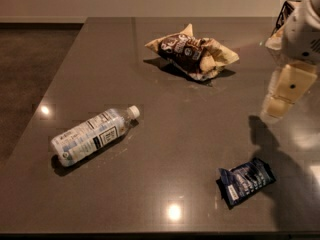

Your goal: Move brown chip bag near blue plastic bottle

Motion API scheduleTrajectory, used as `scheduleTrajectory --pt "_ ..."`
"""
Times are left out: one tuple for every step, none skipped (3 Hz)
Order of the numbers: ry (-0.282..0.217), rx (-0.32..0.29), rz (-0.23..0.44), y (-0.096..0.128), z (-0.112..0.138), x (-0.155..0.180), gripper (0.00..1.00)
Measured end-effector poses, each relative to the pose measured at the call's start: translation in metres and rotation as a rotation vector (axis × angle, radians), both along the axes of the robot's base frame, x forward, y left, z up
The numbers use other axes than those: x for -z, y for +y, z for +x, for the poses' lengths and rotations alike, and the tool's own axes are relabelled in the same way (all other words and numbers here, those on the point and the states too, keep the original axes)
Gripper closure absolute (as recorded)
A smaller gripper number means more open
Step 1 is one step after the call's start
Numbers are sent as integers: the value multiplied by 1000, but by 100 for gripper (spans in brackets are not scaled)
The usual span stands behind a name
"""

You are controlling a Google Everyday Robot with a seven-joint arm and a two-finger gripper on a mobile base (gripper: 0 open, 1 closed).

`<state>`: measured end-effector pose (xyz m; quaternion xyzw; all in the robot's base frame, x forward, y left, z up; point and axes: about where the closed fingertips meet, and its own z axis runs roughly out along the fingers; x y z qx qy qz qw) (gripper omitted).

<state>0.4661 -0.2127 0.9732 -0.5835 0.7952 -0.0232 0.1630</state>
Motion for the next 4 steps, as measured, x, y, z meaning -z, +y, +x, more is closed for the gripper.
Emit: scheduleTrajectory --pt "19 82 40 6 47 9 0" --pt "8 174 85 16 101 16 0" --pt "-4 247 127 20 148 25 0" --pt "-4 306 186 23 187 40 0"
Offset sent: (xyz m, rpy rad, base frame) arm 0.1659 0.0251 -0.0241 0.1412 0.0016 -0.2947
